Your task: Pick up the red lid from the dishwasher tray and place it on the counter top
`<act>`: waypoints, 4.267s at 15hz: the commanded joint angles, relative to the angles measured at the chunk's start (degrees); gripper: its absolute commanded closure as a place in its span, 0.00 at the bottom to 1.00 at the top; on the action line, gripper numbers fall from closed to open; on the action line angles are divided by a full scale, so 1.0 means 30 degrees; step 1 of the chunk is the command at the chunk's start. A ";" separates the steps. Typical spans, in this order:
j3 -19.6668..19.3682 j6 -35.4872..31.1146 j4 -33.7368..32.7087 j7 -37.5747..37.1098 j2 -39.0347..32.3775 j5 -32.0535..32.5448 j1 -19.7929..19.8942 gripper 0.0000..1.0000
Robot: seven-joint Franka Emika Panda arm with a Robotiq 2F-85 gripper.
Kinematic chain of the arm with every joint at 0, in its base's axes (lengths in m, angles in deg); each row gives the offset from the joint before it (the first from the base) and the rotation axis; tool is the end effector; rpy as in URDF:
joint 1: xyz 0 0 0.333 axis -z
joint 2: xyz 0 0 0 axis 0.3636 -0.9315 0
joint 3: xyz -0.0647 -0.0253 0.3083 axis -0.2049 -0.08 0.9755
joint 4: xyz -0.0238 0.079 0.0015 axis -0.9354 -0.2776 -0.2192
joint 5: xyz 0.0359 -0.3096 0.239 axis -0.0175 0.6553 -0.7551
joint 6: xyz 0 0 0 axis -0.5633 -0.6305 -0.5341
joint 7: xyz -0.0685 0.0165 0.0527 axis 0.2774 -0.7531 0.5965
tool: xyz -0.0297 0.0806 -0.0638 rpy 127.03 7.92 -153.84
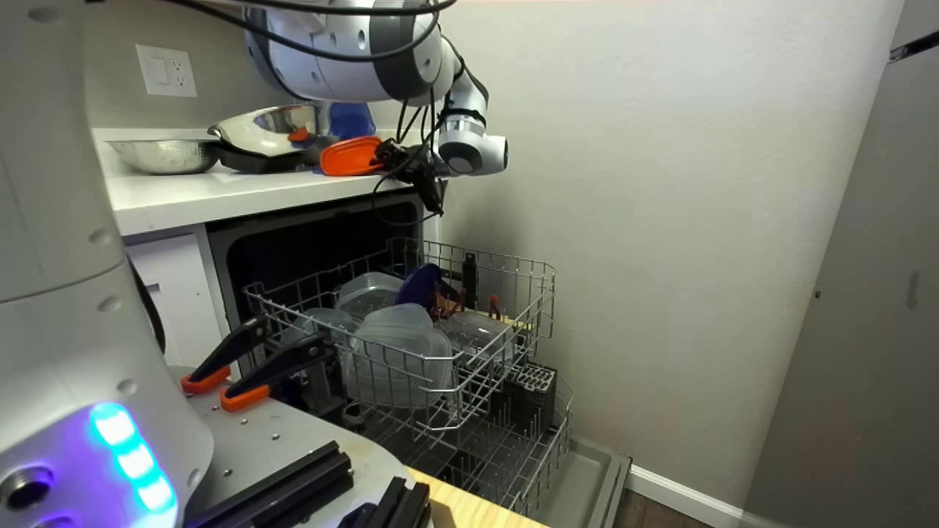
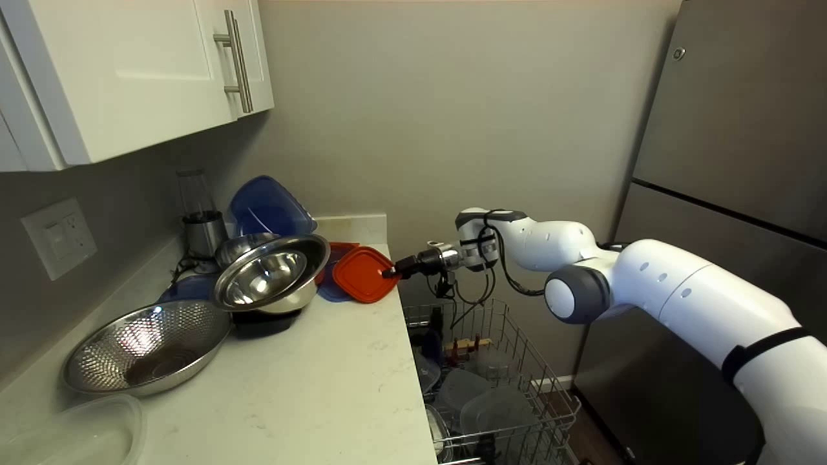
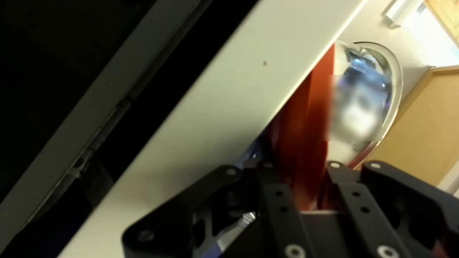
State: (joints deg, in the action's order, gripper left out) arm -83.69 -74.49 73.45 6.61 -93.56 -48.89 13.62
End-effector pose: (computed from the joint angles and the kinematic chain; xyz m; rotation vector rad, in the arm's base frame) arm 0.7631 0.2144 0.1593 -1.5378 -0.6670 -0.4076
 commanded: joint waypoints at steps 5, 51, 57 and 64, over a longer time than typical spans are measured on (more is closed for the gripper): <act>-0.2506 -0.3670 0.0149 -0.0375 0.0913 0.1412 -0.1767 0.34; -1.6103 -1.4851 2.1393 -0.2230 1.4135 0.3058 -1.7317 0.00; -1.9309 -1.7817 2.7245 -0.3924 1.7598 0.4319 -2.2670 0.00; -2.5492 -2.1233 3.2840 -0.8962 2.0951 0.7818 -3.1457 0.00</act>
State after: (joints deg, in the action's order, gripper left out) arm -152.53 -134.50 165.14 -14.03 -36.39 -30.23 -70.63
